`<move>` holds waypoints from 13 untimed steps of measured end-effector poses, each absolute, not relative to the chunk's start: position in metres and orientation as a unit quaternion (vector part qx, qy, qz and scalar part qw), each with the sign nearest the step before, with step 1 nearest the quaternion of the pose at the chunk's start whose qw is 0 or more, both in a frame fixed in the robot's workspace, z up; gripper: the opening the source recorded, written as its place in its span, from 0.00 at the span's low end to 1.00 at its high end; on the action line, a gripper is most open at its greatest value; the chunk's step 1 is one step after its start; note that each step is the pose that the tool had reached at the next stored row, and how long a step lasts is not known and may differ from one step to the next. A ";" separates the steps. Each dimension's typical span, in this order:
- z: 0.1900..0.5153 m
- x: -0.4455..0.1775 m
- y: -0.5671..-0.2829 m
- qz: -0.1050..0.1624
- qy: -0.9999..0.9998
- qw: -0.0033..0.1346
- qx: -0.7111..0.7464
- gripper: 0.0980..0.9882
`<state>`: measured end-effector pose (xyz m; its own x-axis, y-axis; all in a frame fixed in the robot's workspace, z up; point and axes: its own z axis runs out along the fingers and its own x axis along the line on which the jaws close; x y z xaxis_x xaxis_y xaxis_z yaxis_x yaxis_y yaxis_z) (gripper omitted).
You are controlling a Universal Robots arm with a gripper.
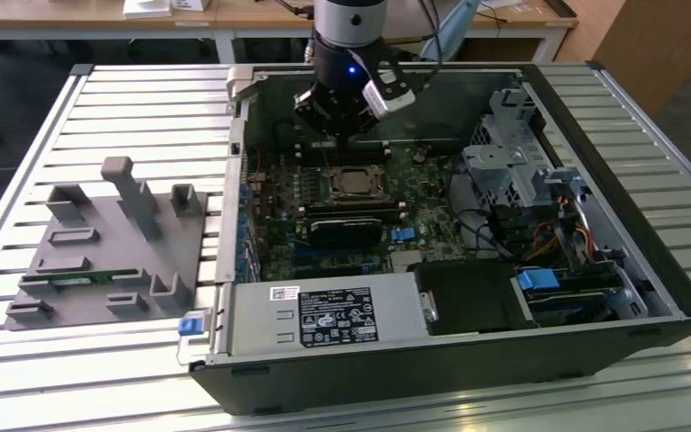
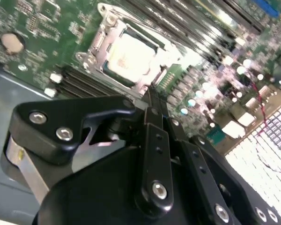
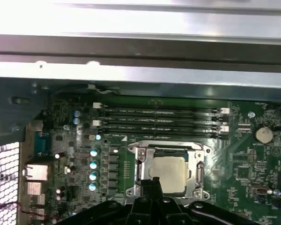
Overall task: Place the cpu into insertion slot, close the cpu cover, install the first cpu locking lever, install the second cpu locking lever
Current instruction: 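Install the first cpu locking lever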
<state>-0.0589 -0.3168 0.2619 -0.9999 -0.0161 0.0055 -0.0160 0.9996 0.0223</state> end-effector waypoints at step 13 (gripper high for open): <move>0.261 -0.089 -0.316 -0.012 -1.000 0.000 0.008 0.01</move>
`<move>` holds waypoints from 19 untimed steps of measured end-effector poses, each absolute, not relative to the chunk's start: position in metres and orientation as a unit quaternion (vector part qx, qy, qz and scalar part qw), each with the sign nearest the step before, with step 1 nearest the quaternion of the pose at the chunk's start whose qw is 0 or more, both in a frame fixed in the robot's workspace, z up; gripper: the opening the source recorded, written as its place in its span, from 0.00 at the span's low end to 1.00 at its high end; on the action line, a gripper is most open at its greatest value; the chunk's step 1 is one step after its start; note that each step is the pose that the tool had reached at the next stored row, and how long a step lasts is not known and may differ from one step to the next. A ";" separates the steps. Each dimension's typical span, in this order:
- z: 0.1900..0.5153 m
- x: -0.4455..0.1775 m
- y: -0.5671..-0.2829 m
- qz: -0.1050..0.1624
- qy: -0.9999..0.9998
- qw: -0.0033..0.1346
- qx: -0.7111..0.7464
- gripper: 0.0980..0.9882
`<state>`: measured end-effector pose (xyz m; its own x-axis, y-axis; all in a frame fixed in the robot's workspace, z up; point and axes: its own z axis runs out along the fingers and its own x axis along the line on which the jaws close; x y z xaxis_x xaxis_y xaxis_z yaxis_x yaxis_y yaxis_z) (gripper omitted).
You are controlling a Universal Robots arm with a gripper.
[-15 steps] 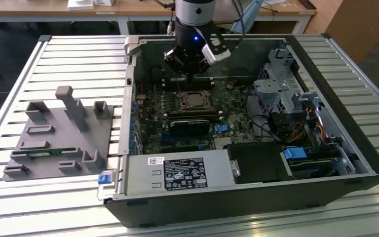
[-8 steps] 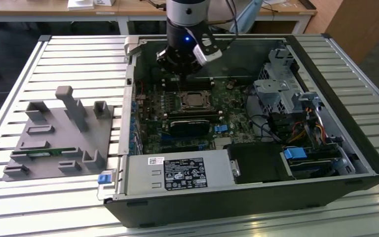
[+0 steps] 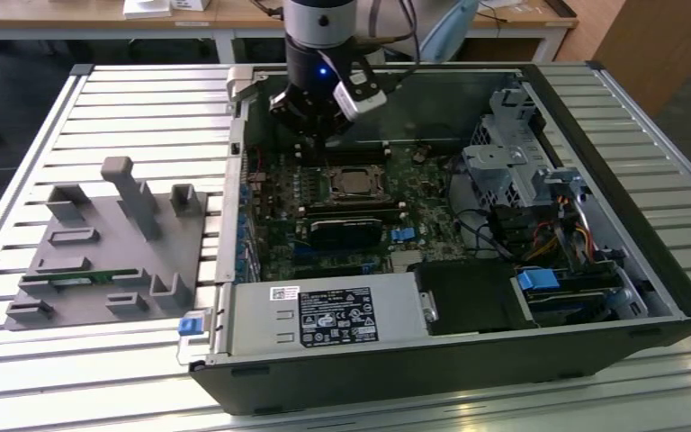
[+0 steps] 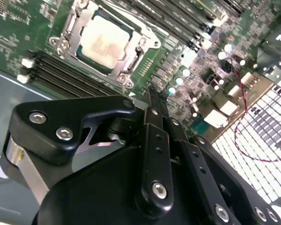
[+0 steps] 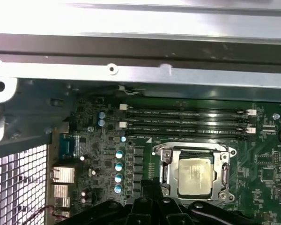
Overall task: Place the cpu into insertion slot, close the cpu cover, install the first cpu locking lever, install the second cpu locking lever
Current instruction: 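Install the first cpu locking lever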
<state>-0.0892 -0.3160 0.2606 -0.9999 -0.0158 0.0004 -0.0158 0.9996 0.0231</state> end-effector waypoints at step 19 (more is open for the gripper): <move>0.257 -0.098 -0.294 -0.012 -1.000 0.000 0.008 0.01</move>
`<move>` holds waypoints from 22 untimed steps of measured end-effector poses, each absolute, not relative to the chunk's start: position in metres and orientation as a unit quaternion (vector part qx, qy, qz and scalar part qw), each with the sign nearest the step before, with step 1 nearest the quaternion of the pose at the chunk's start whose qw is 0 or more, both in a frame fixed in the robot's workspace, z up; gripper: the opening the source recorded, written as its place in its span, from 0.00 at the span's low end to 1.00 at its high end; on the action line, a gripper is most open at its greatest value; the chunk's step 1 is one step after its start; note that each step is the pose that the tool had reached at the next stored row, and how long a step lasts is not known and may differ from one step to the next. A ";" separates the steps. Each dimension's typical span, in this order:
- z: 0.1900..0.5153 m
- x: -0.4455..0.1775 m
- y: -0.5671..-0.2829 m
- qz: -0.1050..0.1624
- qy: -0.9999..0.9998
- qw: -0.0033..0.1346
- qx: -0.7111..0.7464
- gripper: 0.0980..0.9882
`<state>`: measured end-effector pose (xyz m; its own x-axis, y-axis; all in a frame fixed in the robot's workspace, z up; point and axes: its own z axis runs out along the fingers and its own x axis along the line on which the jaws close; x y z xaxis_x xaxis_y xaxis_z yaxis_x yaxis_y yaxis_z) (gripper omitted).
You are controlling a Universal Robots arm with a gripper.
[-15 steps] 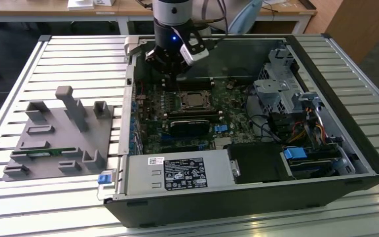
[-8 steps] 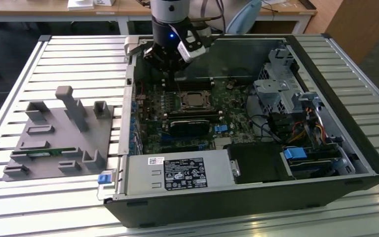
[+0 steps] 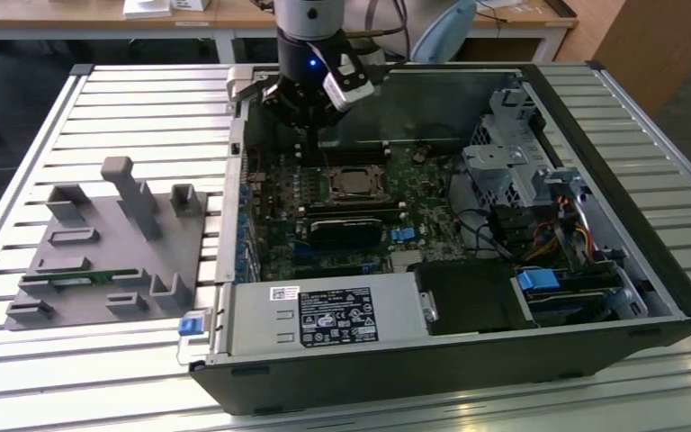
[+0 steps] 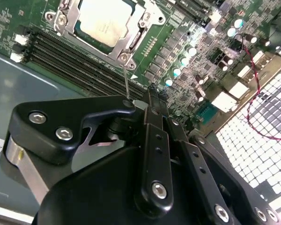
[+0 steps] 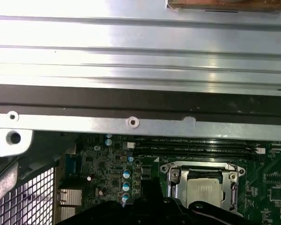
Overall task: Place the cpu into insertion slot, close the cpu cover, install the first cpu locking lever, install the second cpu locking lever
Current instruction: 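Install the first cpu locking lever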
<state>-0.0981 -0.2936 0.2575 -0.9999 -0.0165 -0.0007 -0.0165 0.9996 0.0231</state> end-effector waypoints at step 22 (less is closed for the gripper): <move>0.256 -0.076 -0.289 0.012 1.000 0.000 -0.008 0.01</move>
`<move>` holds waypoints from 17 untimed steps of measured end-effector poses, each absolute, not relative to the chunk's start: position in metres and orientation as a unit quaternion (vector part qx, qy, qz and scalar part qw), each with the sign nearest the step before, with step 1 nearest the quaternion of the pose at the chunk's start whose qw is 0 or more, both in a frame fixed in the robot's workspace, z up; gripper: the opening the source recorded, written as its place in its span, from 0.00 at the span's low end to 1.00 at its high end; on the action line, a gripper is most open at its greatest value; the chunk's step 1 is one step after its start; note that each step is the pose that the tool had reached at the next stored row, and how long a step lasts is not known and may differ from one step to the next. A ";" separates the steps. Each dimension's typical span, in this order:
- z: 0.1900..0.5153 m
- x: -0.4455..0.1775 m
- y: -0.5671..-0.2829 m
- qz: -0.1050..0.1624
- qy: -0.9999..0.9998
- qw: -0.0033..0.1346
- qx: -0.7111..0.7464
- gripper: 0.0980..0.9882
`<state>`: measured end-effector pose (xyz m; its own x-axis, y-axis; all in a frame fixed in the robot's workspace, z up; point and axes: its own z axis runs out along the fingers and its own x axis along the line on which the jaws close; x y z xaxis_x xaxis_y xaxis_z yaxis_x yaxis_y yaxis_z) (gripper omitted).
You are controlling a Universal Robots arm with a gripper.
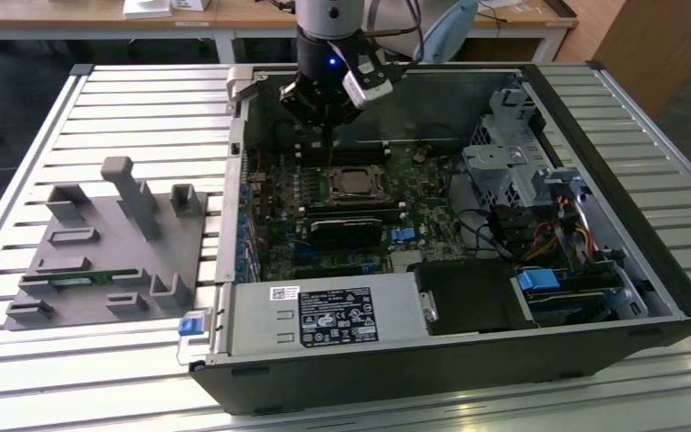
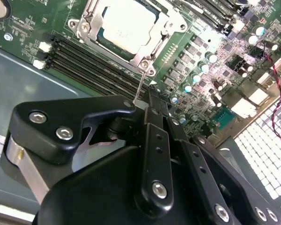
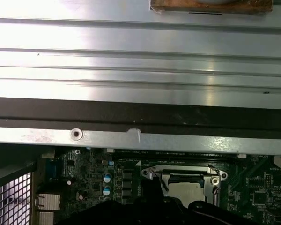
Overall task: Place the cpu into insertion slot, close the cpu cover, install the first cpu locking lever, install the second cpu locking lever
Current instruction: 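Install the first cpu locking lever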
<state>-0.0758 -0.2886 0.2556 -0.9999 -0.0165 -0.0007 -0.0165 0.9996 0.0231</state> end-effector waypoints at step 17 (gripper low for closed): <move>0.249 -0.071 -0.289 0.034 0.999 0.000 -0.011 0.01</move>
